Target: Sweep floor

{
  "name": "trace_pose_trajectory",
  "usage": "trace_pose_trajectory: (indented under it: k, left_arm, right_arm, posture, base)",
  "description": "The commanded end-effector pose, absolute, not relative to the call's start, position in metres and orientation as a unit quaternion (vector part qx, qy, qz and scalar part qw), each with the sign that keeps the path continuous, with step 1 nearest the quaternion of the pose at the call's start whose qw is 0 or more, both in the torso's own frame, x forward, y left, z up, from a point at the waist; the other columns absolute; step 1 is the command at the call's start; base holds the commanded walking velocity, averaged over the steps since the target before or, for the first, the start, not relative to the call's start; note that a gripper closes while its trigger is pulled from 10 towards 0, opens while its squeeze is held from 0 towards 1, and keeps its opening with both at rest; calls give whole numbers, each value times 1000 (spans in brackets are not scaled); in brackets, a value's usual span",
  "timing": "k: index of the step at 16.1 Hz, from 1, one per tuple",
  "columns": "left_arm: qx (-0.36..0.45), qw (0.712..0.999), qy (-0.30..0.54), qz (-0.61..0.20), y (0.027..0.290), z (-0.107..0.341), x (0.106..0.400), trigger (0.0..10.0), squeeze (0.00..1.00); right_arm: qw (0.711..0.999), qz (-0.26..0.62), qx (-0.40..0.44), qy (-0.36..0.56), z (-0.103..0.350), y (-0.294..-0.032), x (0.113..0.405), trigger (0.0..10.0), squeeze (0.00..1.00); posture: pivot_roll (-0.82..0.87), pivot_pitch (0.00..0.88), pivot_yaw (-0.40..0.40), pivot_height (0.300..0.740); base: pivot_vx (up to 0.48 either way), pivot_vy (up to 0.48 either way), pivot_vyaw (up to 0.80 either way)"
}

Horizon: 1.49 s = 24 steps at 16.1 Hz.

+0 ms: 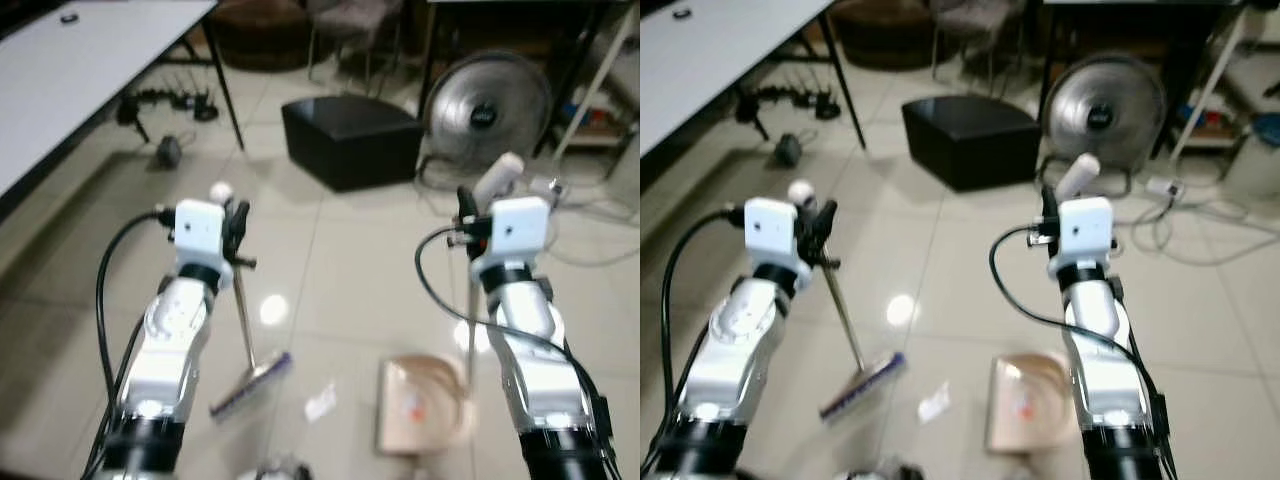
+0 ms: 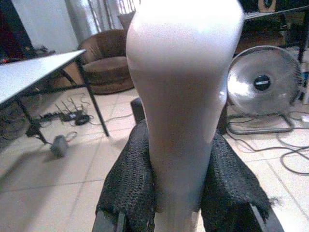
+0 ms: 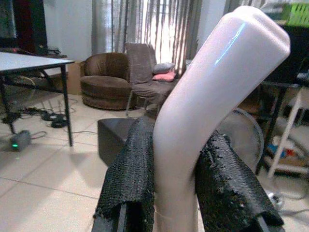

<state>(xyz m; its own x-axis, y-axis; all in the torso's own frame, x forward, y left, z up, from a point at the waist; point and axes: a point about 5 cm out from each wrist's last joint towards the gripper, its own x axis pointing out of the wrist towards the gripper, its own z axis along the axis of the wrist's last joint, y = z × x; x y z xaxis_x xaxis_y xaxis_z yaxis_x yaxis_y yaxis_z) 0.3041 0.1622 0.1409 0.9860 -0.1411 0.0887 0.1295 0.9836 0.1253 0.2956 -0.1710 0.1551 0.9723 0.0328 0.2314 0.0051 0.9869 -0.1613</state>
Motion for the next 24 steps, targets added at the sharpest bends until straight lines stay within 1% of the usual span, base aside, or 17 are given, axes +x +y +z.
trace_pose_trajectory:
  k: [1, 4, 5, 8, 10, 11, 12, 13, 15, 17, 19, 22, 24]
  left_arm:
    - [69, 993, -76, -62, 159, 147, 306, 10000, 0]
    - [62, 993, -91, -36, 161, 147, 305, 10000, 0]
    - [52, 993, -110, -5, 165, 148, 309, 10000, 0]
    - [38, 990, -136, 19, 168, 149, 315, 10000, 0]
    - [38, 988, -144, 40, 171, 149, 318, 10000, 0]
    - [41, 987, -151, 45, 170, 148, 320, 10000, 0]
    - [35, 987, -145, 53, 169, 143, 326, 10000, 0]
    - [33, 988, -144, 54, 168, 141, 327, 10000, 0]
    - [32, 988, -133, 70, 167, 133, 331, 10000, 0]
    - [37, 989, -128, 71, 162, 129, 336, 10000, 0]
    - [15, 990, -117, 73, 154, 125, 342, 10000, 0]
    - [7, 995, -91, 48, 140, 115, 345, 10000, 0]
    - [-7, 994, -90, 54, 134, 117, 350, 10000, 0]
  right_arm:
    - [987, 5, -86, -139, 161, -175, 296, 10000, 0]
    - [980, 13, -107, -168, 166, -174, 293, 10000, 0]
    - [973, 23, -128, -192, 169, -174, 297, 10000, 0]
    - [962, 35, -146, -227, 172, -175, 306, 10000, 0]
    - [957, 50, -158, -236, 165, -170, 309, 10000, 0]
    - [955, 61, -165, -240, 162, -165, 311, 10000, 0]
    - [956, 67, -158, -236, 152, -155, 314, 10000, 0]
    - [957, 72, -155, -233, 148, -150, 315, 10000, 0]
    - [957, 92, -149, -233, 137, -130, 315, 10000, 0]
    - [962, 104, -136, -211, 123, -109, 315, 10000, 0]
    - [965, 109, -118, -207, 118, -92, 312, 10000, 0]
    - [967, 105, -90, -215, 120, -81, 309, 10000, 0]
    - [967, 103, -83, -218, 120, -76, 307, 10000, 0]
  posture:
    - [64, 175, 101, 740]
    - [79, 210, 109, 740]
    - [86, 233, 112, 740]
    - [109, 260, 110, 740]
    - [139, 281, 118, 740]
    - [143, 292, 118, 740]
    - [151, 310, 126, 740]
    - [151, 310, 126, 740]
    - [152, 319, 129, 740]
    - [151, 326, 129, 740]
    - [147, 329, 131, 740]
    - [128, 319, 132, 740]
    - [116, 324, 127, 740]
  base:
    - [0, 0, 0]
    - [0, 0, 0]
    - [0, 0, 0]
    - [0, 0, 0]
    - [0, 0, 0]
    - [0, 0, 0]
    - [0, 0, 0]
    - [0, 0, 0]
    - [0, 0, 0]
    - [0, 0, 0]
    - [0, 0, 0]
    - [0, 0, 0]
    - [0, 0, 0]
